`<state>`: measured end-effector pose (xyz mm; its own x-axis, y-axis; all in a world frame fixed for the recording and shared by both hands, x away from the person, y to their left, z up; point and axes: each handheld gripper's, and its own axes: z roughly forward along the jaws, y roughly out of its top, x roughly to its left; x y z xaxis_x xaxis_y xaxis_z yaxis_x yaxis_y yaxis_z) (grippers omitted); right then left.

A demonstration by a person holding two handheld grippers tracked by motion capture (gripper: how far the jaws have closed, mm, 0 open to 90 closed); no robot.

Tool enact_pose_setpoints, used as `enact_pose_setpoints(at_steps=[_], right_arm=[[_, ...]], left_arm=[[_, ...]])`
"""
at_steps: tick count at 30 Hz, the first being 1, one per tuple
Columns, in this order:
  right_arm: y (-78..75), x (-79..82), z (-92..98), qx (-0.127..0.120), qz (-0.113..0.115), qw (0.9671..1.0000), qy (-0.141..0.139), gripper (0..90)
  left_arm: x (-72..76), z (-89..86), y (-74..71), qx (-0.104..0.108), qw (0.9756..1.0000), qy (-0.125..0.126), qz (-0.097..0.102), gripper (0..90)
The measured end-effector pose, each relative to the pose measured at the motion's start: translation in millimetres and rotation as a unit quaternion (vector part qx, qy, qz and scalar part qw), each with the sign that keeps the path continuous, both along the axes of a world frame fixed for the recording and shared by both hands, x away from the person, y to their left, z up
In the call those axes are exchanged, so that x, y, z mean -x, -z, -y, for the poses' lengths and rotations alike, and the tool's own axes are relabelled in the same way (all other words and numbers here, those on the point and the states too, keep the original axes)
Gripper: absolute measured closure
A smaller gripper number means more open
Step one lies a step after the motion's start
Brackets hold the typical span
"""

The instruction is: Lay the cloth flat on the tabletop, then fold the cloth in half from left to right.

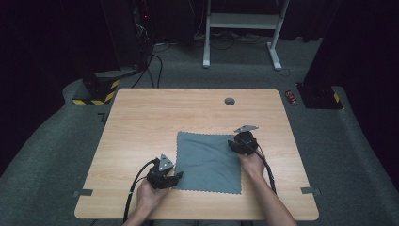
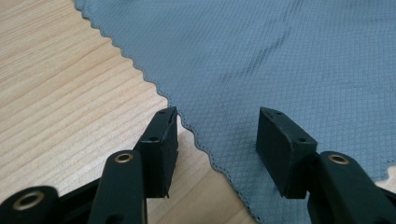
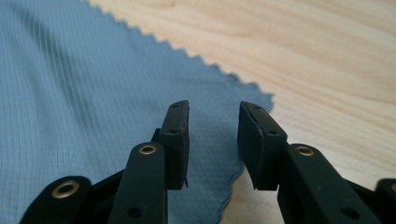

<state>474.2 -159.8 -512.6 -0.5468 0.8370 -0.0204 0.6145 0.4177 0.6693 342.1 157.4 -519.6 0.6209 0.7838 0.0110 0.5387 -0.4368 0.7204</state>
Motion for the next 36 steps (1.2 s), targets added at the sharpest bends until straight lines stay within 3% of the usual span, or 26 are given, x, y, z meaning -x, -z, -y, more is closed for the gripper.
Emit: enact_pose_setpoints(at_steps=[2, 3, 6, 12, 16, 19, 22, 25, 31, 36], right_arm=[[1.5, 1.1, 1.1, -0.006, 0.004, 1.0, 0.003, 63.4], [1.7, 1.0, 1.4, -0.006, 0.006, 1.0, 0.001, 63.4], [1.4, 1.4, 0.7, -0.004, 0.005, 1.0, 0.0, 63.2], [1.7, 0.6, 1.7, -0.003, 0.007, 1.0, -0.003, 61.6], [1.0, 0.6, 0.8, 0.002, 0.006, 1.0, 0.0, 60.4], [0.0, 2.0, 0.3, 0.003, 0.001, 1.0, 0.006, 56.4], [-1.7, 5.2, -0.2, -0.002, -0.005, 1.0, -0.001, 54.1], [-7.5, 16.0, -2.3, -0.014, 0.01, 0.9998, -0.007, 54.7], [-13.7, 39.7, -12.9, -0.017, 0.019, 0.9986, -0.046, 60.7], [-14.6, 52.4, -22.7, -0.028, 0.005, 0.9971, -0.07, 57.9]], left_arm=[[0.5, -1.1, -1.4, -0.008, 1.0, 0.001, -0.002, 50.4], [1.5, -1.3, -1.2, -0.003, 1.0, -0.001, -0.007, 50.4], [7.2, -3.7, -1.2, -0.012, 0.9999, 0.004, 0.002, 50.3], [13.1, -12.3, 0.4, 0.002, 1.0, -0.006, -0.003, 47.8], [15.3, -13.6, -1.0, -0.01, 0.9999, -0.004, -0.002, 46.3], [12.2, -18.7, -0.4, 0.005, 0.9999, -0.003, -0.012, 41.8], [0.2, -22.8, -2.3, 0.031, 0.999, -0.015, -0.03, 39.3], [-16.5, -20.4, -6.1, 0.047, 0.9979, -0.017, -0.04, 38.7], [-51.1, -14.8, -10.4, 0.044, 0.9976, -0.031, -0.044, 38.4], [-71.4, -16.8, -11.0, 0.053, 0.9965, -0.048, -0.044, 38.5]])
